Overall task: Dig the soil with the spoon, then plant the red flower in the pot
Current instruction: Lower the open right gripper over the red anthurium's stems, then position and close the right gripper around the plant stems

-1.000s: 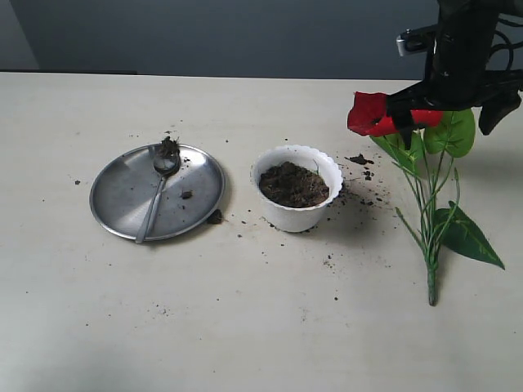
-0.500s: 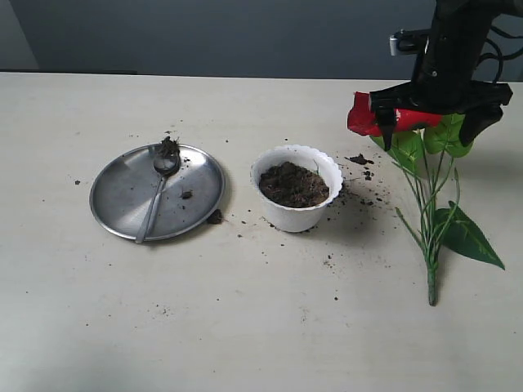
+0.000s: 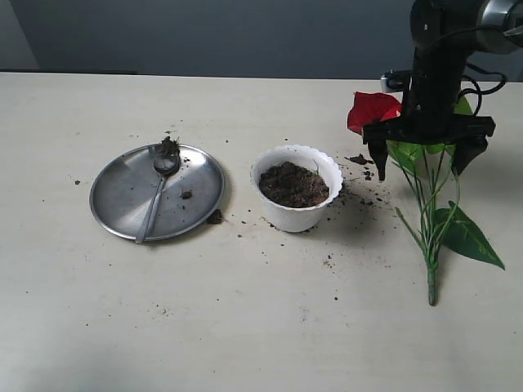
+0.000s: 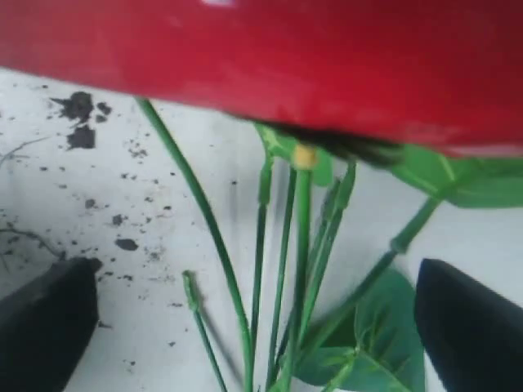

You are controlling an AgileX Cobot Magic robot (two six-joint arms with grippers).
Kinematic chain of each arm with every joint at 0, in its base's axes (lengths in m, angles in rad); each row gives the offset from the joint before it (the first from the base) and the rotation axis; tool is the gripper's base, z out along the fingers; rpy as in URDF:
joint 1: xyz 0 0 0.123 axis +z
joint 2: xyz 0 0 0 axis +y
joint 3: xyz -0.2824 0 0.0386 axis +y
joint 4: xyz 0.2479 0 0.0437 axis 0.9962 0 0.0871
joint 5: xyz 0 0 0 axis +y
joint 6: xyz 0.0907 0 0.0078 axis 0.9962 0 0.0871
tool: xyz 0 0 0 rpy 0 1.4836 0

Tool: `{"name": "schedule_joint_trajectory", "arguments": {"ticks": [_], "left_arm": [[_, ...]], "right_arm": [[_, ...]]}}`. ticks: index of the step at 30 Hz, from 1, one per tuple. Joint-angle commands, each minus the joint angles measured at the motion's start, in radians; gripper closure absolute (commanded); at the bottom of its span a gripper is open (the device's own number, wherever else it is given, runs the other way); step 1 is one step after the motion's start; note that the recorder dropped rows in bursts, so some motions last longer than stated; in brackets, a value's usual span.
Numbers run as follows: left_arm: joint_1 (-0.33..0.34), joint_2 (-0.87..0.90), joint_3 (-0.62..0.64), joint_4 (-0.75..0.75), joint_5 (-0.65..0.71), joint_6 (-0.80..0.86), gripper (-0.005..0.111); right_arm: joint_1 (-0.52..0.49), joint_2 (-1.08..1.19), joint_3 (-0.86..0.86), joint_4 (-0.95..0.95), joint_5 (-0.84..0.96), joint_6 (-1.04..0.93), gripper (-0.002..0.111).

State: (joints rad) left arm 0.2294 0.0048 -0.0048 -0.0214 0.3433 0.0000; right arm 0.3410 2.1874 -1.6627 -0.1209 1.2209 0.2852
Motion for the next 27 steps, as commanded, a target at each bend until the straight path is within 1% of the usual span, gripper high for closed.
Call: {"name": "schedule_joint_trajectory", "arguments": {"ticks": [1, 10, 14, 17, 27], "left_arm": [[-0.003, -0.005, 0.005, 0.0, -0.009, 0.0, 0.106], [-0.003, -0.005, 0.005, 0.0, -0.009, 0.0, 0.106], [-0.003, -0.005, 0.005, 0.0, -0.009, 0.0, 0.106], [-0.003, -0.005, 0.005, 0.0, -0.009, 0.0, 0.106], [-0.003, -0.005, 0.005, 0.0, -0.009, 0.0, 0.106]], "right_arm": [[-0.003, 0.029, 0.004, -0.012, 0.0, 0.003, 0.005], [-0.003, 0.085, 0.004, -0.012, 0.0, 0.005, 0.005], [-0.003, 0.086, 0.004, -0.092, 0.0, 0.095, 0.005], [-0.003, 0.086, 0.004, -0.117, 0.0, 0.118, 0.005], [-0.003, 0.086, 0.004, -0.008, 0.0, 0.118, 0.005]]}}
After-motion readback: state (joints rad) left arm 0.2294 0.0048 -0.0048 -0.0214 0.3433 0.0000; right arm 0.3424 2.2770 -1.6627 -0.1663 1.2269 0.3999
